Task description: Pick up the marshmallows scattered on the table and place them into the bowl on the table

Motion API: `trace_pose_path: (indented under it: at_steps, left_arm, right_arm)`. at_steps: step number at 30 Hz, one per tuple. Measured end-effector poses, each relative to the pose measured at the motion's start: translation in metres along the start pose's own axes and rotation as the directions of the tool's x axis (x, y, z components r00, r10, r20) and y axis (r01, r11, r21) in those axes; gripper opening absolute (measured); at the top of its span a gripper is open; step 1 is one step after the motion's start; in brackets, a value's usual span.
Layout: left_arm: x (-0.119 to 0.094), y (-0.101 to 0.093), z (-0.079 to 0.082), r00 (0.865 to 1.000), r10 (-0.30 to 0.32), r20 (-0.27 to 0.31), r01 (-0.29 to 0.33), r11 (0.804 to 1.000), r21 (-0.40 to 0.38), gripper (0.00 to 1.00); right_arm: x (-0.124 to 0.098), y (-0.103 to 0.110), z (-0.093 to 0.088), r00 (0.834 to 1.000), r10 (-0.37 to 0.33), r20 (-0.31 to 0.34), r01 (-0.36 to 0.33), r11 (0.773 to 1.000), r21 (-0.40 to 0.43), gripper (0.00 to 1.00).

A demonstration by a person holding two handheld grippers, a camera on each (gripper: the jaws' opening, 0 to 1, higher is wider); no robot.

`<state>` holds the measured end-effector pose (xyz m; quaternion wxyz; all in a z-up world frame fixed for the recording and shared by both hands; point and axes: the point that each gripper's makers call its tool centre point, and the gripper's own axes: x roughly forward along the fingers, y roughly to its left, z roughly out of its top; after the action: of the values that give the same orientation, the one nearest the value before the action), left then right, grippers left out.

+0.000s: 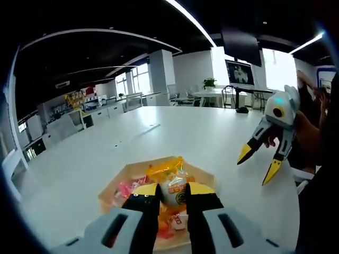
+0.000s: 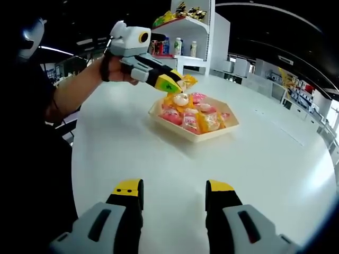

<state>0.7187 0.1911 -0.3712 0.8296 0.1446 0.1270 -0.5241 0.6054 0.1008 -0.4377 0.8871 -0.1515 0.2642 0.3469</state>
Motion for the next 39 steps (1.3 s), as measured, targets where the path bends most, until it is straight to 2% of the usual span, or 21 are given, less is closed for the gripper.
trace_pose_path:
  at_steps: [10,16,39]
  left_arm:
    - [0.004,0.008,0.007,0.999,0.030,0.018,-0.030,0.999,0.026,0.20]
    - [0.008,0.011,0.005,0.999,0.036,0.013,-0.036,0.999,0.034,0.20]
    - [0.014,0.022,0.007,0.998,0.056,0.028,-0.057,0.998,0.016,0.20]
  right_arm:
    - [0.001,0.000,0.001,1.000,0.001,-0.003,-0.001,1.000,-0.002,0.47]
    - [0.002,0.001,0.001,1.000,0.004,-0.005,-0.004,1.000,-0.002,0.47]
    - [0.003,0.002,-0.001,1.000,0.007,-0.004,-0.007,1.000,0.009,0.47]
